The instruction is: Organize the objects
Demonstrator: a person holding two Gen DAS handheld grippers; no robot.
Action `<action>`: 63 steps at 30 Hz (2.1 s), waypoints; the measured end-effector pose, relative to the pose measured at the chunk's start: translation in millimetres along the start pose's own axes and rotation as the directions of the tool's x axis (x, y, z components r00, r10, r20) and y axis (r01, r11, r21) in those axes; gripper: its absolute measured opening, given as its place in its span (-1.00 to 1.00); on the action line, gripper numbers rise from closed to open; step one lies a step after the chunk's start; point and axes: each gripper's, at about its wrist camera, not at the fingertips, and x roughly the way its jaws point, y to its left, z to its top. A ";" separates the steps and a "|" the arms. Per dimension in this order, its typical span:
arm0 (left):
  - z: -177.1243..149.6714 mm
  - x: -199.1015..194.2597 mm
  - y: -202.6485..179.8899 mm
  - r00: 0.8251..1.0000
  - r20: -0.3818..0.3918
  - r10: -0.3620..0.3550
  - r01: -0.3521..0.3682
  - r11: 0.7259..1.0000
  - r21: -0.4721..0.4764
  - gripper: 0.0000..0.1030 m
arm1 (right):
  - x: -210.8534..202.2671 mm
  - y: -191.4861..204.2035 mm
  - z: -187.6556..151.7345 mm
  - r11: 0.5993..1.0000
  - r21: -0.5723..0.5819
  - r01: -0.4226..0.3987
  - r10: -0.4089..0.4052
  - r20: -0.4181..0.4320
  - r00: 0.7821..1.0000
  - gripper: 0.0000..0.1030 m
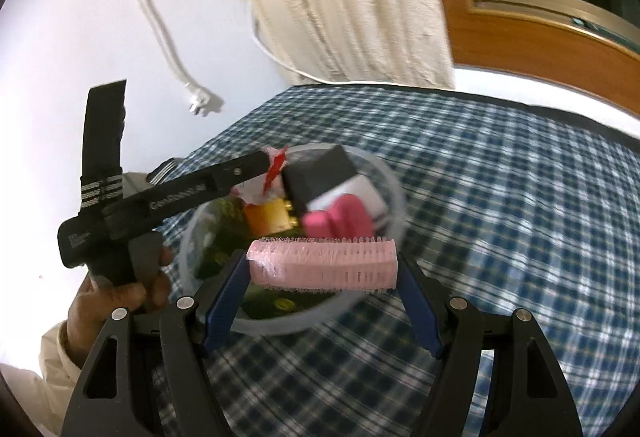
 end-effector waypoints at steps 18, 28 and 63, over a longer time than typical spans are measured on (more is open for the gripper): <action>4.4 -29.7 27.3 0.978 0.151 0.146 -0.131 0.986 -0.107 0.98 | 43.7 45.7 3.1 0.983 -0.185 -0.007 0.003 -0.021 1.000 0.44; 3.0 -27.8 25.4 0.976 0.142 0.164 -0.150 0.983 -0.103 0.98 | 49.4 58.8 -5.4 0.965 -0.263 -0.019 0.007 -0.044 0.999 0.57; -9.7 -52.8 4.6 0.913 0.278 0.299 -0.306 0.952 -0.019 0.99 | -34.3 19.2 -21.4 0.989 -0.020 0.145 -0.140 0.171 0.975 1.00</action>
